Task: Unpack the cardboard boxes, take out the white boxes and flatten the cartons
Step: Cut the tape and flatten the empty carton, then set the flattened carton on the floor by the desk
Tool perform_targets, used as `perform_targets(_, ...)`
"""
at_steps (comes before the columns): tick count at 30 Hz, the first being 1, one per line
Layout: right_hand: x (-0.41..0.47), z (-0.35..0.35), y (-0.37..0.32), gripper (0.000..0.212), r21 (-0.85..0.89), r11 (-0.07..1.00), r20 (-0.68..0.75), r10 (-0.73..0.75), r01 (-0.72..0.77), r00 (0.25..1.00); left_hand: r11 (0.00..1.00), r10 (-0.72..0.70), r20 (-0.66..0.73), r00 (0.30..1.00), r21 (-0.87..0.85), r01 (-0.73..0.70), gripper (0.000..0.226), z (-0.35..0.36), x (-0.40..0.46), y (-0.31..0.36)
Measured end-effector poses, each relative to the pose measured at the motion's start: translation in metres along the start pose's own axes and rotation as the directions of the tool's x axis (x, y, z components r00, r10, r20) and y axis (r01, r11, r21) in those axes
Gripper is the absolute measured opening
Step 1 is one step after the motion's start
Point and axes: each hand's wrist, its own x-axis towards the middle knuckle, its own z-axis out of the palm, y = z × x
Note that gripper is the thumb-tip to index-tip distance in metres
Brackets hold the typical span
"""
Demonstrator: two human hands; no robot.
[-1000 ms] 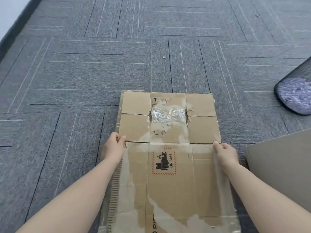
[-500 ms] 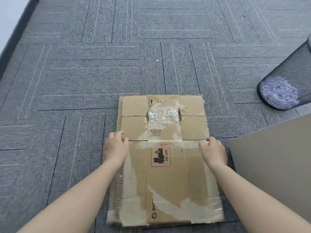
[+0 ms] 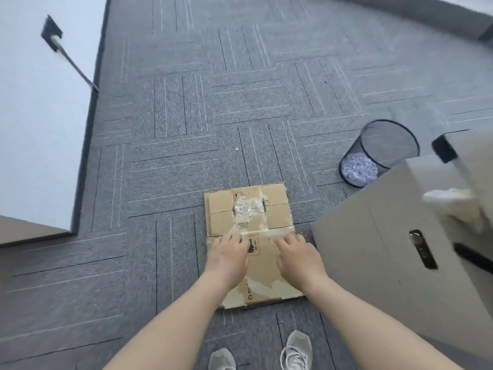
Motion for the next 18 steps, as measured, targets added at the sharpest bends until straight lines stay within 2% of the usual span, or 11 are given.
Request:
perform_targets(3,-0.045,-0.076,-0.006,0.029,0.003,0.999,-0.010,0.038,-0.037,0.999,0.997,0.060,-0.009,0.998,0.058,-0.059,0.030,-0.077,-0.038,0.023)
perform_targets(6,-0.091,-0.145,-0.008,0.021,0.010,0.993,-0.071,0.118,-0.118,0.990,0.991,0.107,-0.026,0.994,0.082,-0.104,0.033,-0.142,-0.071,0.046)
perform_targets(8,-0.122,-0.183,-0.004,0.024,0.029,0.987,-0.124,0.163,-0.161,0.979,0.982,0.156,-0.026,0.987,0.109,-0.152,0.033,-0.176,-0.085,0.065)
perform_targets(11,-0.168,-0.238,0.013,0.026,0.027,0.973,-0.238,0.230,-0.230,0.944,0.960,0.257,-0.074,0.964,0.135,-0.245,0.031,-0.219,-0.093,0.102)
perform_targets(13,-0.196,-0.265,0.033,0.015,0.065,0.952,-0.303,0.303,-0.298,0.903,0.939,0.321,-0.109,0.941,0.165,-0.301,0.031,-0.242,-0.091,0.134)
perform_targets(14,-0.210,-0.274,0.046,0.012,0.084,0.937,-0.314,0.347,-0.338,0.884,0.927,0.352,-0.126,0.927,0.184,-0.327,0.030,-0.251,-0.089,0.152)
perform_targets(18,-0.264,-0.307,0.101,0.026,0.179,0.867,-0.278,0.498,-0.465,0.821,0.861,0.478,-0.156,0.864,0.277,-0.426,0.030,-0.283,-0.080,0.229)
